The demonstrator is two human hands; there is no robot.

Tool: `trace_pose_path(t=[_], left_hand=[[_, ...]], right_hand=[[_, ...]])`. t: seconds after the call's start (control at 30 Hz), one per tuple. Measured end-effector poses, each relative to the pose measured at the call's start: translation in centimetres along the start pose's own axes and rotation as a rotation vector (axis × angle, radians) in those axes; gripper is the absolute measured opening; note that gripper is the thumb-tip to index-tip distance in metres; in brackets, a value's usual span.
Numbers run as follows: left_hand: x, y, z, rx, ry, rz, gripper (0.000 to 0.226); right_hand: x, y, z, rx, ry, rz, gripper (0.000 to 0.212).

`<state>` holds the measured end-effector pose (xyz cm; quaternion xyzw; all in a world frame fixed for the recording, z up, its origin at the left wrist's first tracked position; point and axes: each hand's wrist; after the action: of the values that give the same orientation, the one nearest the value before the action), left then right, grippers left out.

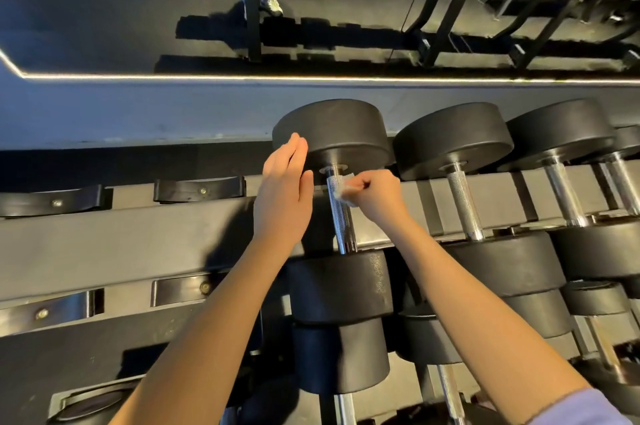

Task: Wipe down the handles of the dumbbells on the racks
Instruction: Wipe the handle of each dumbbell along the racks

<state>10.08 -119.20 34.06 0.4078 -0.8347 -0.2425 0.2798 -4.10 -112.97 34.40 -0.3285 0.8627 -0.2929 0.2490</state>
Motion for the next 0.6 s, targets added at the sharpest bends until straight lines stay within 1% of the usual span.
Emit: trace_pose_path(t=[0.1, 0.2, 0.33, 0.4, 0.43, 0.5, 0.6], left_hand=[[0.0, 0.0, -0.1, -0.009, -0.014, -0.006, 0.05], [0.0, -0.2, -0.2, -0.017, -0.025, 0.003, 0.05], [0.0, -0.3, -0.2, -0.037, -0.005, 0.022, 0.048], [-0.1, -0.3, -0.1, -0.043, 0.005, 0.026, 0.048], [-0.1, -0.4, -0.1, -0.047, 0.008, 0.03, 0.048], [-0.2, -0.4, -0.1, -0.056, 0.015, 0.038, 0.047], [-0.3, -0.5, -0.3, -0.064, 0.024, 0.052, 0.046]], right_hand=[[0.8, -1.3, 0.1, 0.103, 0.074, -0.036, 0.016], [0.6, -0.9, 0.0, 0.062, 0.07, -0.061, 0.019], [-0.6, 1.1, -0.5, -0.055, -0.106, -0.011, 0.019], [-1.2, 1.1, -0.6, -0.085, -0.161, -0.003, 0.021], [-1.3, 0.8, -0.6, -0.092, -0.148, -0.003, 0.018], [-1.1, -0.3, -0.4, -0.066, -0.055, -0.019, 0.013], [-0.6, -1.8, -0.2, 0.021, 0.065, -0.016, 0.021]])
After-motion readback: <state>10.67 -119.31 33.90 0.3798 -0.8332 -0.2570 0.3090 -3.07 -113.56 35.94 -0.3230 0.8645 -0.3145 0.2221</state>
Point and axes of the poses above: each hand's wrist, its own x-axis towards the middle knuckle, its own z-axis out of the palm, y = z × x, and after that the axes turned 2 degrees about z, right-handed
